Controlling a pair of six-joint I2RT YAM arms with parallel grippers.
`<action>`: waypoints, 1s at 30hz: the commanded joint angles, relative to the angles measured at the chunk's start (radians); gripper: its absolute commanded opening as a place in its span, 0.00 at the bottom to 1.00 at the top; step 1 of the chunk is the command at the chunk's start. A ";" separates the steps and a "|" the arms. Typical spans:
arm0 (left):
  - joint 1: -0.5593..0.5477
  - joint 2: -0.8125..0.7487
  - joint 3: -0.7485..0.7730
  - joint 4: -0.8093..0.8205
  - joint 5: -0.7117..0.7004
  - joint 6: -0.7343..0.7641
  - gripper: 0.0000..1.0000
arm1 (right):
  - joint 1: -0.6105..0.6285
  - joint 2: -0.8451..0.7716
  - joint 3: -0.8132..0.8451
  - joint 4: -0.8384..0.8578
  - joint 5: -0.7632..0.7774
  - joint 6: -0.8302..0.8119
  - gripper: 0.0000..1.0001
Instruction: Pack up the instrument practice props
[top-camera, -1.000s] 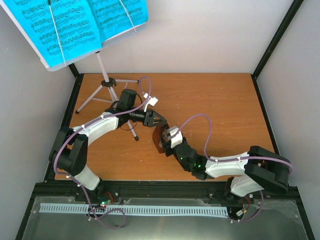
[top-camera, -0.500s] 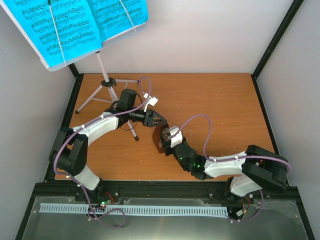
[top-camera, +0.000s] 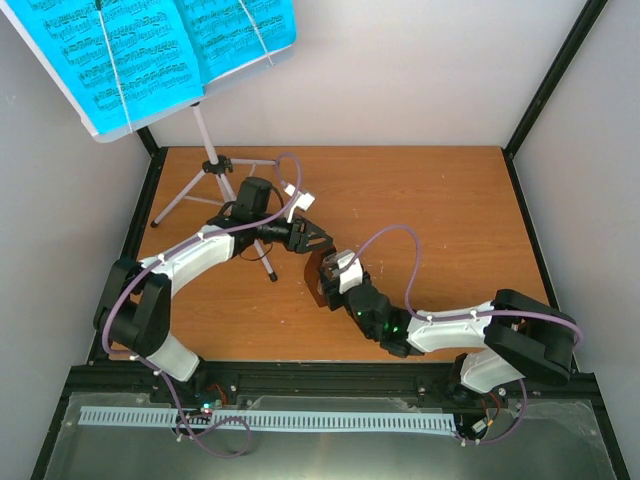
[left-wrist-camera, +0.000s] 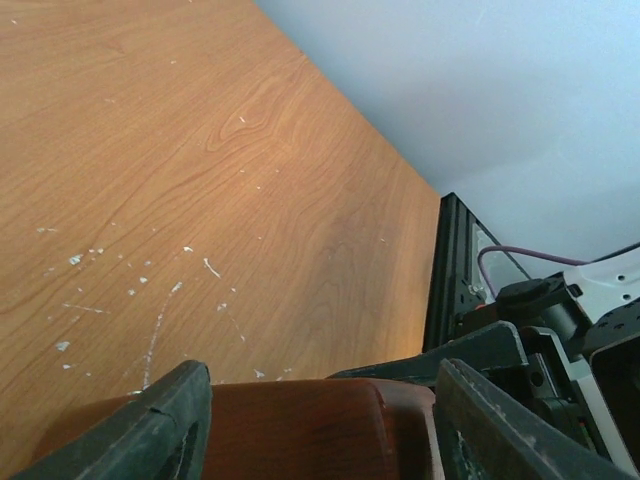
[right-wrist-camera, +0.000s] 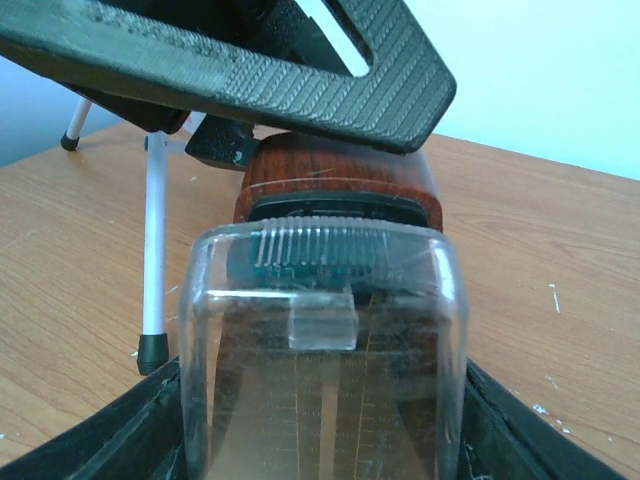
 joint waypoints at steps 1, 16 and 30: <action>-0.005 -0.049 0.022 -0.010 -0.047 0.038 0.64 | -0.016 0.013 0.004 -0.126 -0.047 0.016 0.58; -0.001 -0.131 0.002 0.003 -0.146 0.060 0.76 | -0.049 0.029 0.054 -0.195 -0.108 0.014 0.63; 0.004 -0.152 0.001 0.004 -0.167 0.066 0.78 | -0.059 -0.004 0.060 -0.217 -0.121 -0.007 0.85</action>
